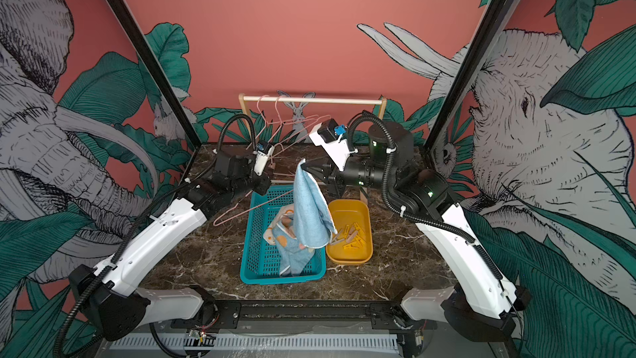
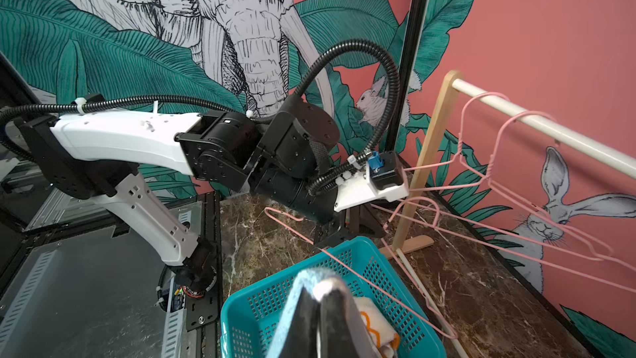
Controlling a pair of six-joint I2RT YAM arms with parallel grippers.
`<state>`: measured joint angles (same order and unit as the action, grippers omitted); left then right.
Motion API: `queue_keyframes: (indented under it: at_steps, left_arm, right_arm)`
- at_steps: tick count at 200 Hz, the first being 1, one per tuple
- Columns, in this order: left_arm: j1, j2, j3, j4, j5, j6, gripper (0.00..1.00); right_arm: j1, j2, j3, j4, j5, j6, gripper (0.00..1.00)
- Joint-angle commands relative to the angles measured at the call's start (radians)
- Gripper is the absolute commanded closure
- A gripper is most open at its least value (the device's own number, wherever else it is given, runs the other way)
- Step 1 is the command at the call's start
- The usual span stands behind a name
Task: Remove the clothespins securing towels to the hanger
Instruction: Remove the towel from the hanger, then place the towel in the basket.
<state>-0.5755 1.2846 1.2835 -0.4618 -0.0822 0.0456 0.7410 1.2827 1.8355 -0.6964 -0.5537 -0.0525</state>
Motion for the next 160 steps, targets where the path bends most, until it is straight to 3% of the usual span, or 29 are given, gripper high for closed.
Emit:
queue_keyframes:
  at_steps: [1, 51, 110, 160]
  left_arm:
    - [0.014, -0.030, -0.008, 0.046, -0.033, -0.004, 1.00]
    - [0.029, -0.052, 0.013, 0.057, 0.040, -0.025, 1.00]
    - [0.029, -0.091, 0.028, 0.068, 0.122, -0.053, 1.00]
    - [0.032, -0.116, 0.058, 0.044, 0.116, -0.044, 1.00]
  right_arm:
    - [0.020, -0.034, -0.066, 0.080, -0.009, 0.016, 1.00]
    - [0.023, -0.097, -0.427, 0.360, -0.018, 0.151, 1.00]
    - [0.057, 0.025, -0.595, 0.527, -0.058, 0.244, 1.00]
    - [0.080, 0.102, -0.819, 0.609, 0.073, 0.242, 1.00]
